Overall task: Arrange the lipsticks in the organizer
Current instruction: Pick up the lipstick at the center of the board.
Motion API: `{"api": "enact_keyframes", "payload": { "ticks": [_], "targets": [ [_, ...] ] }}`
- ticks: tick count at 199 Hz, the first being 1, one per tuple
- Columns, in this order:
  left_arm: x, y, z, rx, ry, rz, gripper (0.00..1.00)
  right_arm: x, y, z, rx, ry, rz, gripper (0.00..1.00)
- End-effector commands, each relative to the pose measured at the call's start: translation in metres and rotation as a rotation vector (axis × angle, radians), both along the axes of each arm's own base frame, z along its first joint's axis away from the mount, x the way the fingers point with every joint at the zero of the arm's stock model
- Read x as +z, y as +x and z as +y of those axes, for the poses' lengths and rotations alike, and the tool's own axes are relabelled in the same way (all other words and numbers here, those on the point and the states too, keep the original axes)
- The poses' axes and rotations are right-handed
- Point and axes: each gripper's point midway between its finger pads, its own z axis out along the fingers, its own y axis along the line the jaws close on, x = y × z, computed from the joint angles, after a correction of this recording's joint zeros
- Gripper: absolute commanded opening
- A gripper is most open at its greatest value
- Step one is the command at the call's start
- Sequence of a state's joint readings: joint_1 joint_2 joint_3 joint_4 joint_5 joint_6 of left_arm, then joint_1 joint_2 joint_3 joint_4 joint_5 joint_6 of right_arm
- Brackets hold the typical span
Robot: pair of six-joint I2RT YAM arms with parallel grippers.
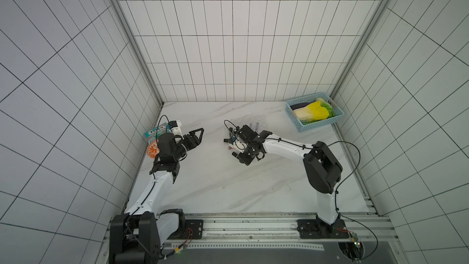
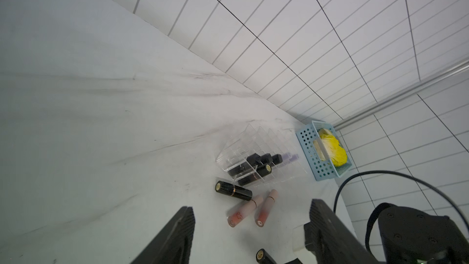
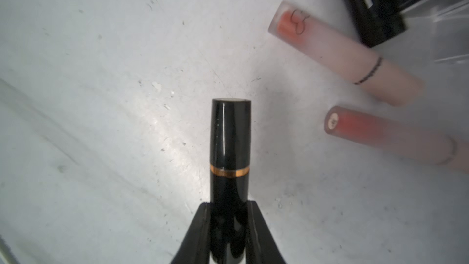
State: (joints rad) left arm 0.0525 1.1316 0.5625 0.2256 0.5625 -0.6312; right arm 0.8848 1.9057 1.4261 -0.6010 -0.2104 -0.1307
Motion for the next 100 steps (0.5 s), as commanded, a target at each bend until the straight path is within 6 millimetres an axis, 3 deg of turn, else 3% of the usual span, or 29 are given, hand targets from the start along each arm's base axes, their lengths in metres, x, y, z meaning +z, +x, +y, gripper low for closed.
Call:
{"api": "enact_keyframes", "payload": {
  "ticks": [1,57,100],
  "targets": [
    [0.040,-0.009,-0.050,-0.275,-0.037,-0.145,0.76,0.057,0.004,-0.005,-0.054,0.176,-0.034,0.14],
    [0.057,-0.045,-0.152,-0.705,-0.028,-0.179,0.78,0.129,-0.018,-0.031,-0.089,0.416,-0.048,0.16],
    [0.056,-0.062,-0.187,-0.838,-0.032,-0.167,0.69,0.159,-0.030,-0.034,-0.067,0.497,-0.055,0.16]
  ]
}}
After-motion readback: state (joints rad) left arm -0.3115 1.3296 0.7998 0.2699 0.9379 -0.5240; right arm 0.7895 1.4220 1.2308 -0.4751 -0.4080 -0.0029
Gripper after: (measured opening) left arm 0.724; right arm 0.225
